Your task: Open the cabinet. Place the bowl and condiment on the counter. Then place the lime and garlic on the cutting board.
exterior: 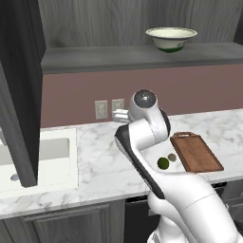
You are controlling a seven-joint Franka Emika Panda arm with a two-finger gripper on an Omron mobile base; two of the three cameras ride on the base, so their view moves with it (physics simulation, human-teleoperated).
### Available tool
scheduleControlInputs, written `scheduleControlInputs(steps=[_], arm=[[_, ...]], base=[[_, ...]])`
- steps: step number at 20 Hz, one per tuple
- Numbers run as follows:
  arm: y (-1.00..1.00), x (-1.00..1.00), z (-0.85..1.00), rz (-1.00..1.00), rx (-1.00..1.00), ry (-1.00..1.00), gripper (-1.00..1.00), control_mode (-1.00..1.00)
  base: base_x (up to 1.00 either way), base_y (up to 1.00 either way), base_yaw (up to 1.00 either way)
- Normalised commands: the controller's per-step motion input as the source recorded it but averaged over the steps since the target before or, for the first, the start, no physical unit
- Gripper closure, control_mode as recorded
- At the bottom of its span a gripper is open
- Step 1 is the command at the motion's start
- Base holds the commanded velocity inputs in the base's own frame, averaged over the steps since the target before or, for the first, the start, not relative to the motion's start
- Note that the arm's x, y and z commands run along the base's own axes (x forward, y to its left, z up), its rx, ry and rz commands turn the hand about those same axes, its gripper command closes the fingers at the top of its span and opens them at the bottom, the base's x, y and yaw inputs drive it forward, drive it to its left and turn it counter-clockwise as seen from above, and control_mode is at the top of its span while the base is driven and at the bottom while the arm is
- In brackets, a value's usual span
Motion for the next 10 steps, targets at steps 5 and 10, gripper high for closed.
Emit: scheduleControlInputs(steps=[5, 10], arm=[[0.0, 0.13, -0.19, -0.31, 0.0, 0.0, 1.0, -1.0], [0.0, 0.17, -0.22, -0.31, 0.0, 0.0, 1.0, -1.0]], base=[[0.0, 0.0, 0.0], [0.0, 0.0, 0.0]])
